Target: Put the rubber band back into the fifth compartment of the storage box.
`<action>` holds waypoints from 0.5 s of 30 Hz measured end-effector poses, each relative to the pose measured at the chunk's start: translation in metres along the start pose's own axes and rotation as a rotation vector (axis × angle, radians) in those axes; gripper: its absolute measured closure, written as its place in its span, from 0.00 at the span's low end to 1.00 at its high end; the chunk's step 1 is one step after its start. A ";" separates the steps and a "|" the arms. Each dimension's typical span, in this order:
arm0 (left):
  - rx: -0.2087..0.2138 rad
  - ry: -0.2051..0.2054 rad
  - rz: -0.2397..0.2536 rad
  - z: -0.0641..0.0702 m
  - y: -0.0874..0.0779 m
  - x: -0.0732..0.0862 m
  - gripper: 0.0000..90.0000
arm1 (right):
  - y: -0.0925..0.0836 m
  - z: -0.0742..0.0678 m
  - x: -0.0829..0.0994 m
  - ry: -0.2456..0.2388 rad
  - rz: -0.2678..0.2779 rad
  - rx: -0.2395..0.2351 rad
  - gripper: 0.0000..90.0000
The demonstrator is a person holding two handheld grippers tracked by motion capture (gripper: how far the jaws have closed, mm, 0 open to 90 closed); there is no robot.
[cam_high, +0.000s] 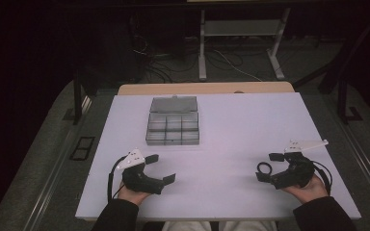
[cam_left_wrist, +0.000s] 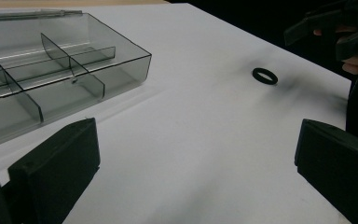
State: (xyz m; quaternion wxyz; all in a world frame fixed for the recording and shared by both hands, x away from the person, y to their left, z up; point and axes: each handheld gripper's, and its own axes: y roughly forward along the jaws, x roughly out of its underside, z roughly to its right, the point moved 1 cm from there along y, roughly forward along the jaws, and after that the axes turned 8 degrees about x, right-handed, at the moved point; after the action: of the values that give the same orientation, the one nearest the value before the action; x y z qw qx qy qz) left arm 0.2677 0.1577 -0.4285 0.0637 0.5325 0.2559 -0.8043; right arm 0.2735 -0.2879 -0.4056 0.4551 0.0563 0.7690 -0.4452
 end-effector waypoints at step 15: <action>-0.001 -0.001 0.004 0.000 0.000 0.000 0.00 | -0.006 0.019 -0.005 0.005 -0.046 0.030 0.00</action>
State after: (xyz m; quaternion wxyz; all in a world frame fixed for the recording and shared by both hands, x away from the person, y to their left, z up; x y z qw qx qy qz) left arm 0.2676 0.1581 -0.4284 0.0659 0.5327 0.2553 -0.8042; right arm 0.2858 -0.3034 -0.4020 0.4420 0.0464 0.7644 -0.4671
